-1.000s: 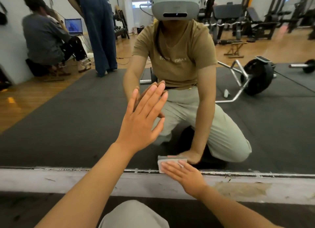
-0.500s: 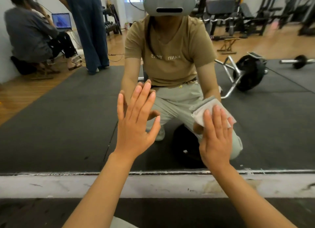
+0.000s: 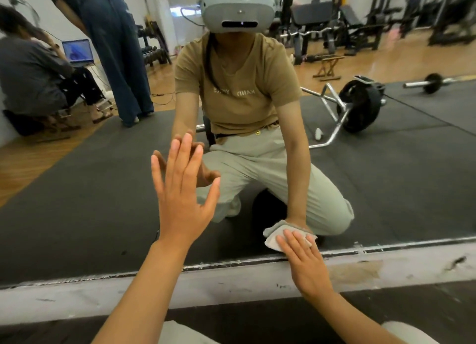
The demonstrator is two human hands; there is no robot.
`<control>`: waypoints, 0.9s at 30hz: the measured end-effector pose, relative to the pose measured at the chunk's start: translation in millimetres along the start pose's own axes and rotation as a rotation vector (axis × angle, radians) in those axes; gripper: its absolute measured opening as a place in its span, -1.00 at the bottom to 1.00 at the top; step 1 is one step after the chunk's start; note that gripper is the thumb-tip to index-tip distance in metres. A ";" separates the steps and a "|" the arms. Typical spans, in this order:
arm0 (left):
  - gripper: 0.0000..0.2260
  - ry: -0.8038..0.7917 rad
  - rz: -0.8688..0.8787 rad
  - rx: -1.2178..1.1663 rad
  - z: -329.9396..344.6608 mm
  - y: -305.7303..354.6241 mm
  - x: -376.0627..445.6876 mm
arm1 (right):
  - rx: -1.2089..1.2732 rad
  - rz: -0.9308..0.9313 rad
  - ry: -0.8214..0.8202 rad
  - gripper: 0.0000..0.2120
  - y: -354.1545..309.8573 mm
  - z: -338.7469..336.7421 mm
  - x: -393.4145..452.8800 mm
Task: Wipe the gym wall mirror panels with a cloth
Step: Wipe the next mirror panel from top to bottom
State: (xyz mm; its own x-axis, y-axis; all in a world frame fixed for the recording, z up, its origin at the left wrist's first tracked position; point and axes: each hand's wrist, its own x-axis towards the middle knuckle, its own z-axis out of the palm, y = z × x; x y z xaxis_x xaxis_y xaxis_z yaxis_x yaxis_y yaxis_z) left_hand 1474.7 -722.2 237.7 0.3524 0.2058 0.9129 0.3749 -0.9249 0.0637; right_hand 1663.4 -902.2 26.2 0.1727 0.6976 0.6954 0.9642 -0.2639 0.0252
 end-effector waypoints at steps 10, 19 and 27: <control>-0.43 -0.031 -0.056 -0.028 -2.4 9.8 0.8 | 0.401 0.474 0.544 -0.46 -3.0 -88.2 125.8; -0.42 -0.046 -0.049 -0.008 -2.1 10.3 -1.0 | 0.596 1.086 0.383 -0.14 -37.7 19.1 7.6; -0.41 -0.050 -0.052 -0.014 1.7 8.1 -1.7 | 0.511 0.759 0.698 -0.45 -17.0 -40.5 99.0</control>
State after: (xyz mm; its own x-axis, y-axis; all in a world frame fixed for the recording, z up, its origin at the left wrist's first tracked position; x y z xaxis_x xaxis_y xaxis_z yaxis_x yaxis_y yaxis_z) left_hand 1478.7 -729.5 236.0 0.3749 0.2691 0.8872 0.3819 -0.9168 0.1167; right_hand 1655.9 -855.6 123.6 0.7488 -0.0886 0.6568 0.6557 -0.0456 -0.7537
